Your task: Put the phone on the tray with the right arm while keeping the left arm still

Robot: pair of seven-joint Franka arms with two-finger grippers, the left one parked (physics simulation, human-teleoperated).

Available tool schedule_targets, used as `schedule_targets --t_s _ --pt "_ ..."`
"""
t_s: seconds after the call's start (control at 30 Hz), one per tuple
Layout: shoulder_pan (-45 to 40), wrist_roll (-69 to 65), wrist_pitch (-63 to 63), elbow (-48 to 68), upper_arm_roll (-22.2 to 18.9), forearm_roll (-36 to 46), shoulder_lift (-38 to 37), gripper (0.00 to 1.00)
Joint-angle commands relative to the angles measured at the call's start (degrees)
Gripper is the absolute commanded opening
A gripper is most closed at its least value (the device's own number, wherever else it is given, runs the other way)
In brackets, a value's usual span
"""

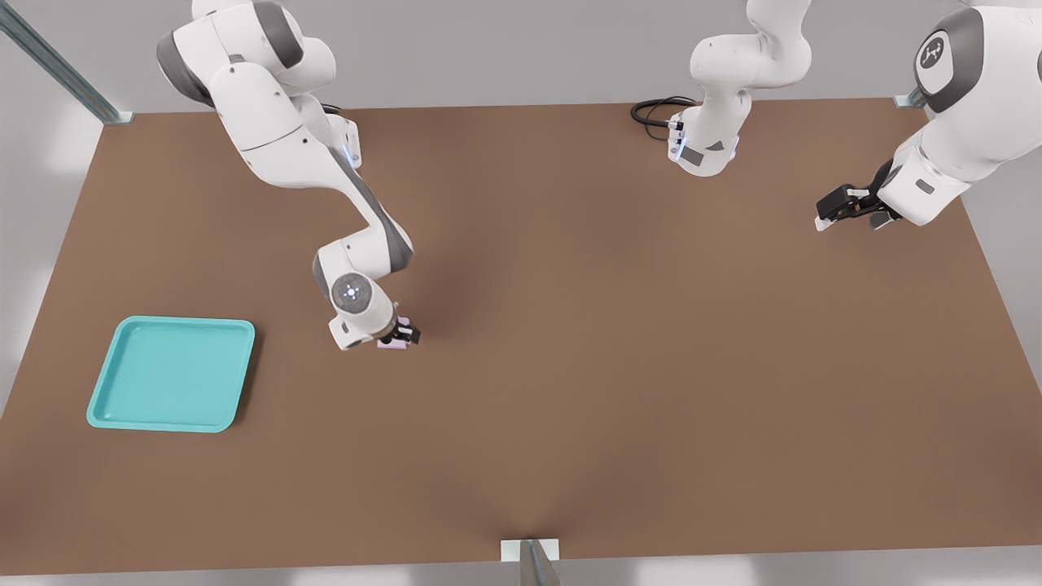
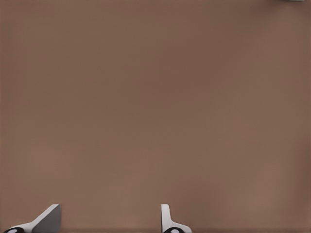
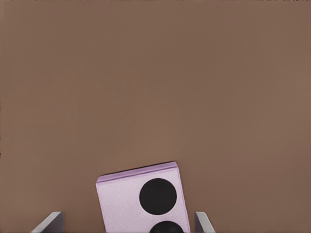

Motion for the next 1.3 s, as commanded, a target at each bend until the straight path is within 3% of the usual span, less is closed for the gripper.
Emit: schedule_targets --t_s 0.0,0.1,0.27,0.4,0.77,0.87,1.13,1.27 --pt "0.00 -9.92 5.85 -1.11 0.01 -0.04 -0.54 1.00" --pt "-0.61 -17.48 5.77 -2.08 0.01 -0.04 -0.80 1.00" --pt "-0.52 -19.07 5.33 -2.34 0.01 -0.48 -0.19 1.00" --pt "-0.61 -23.99 5.41 -2.87 0.01 -5.40 0.86 1.00" --pt "0.00 -23.56 6.20 -2.26 0.01 -6.63 3.41 1.00" --pt "-0.08 -23.38 6.12 -2.26 0.01 -6.54 3.33 0.81" --pt "-0.52 -23.55 4.97 -1.82 0.01 -6.46 0.51 0.82" --pt "-2.46 -24.34 -1.35 0.29 0.01 -6.46 -2.74 0.81"
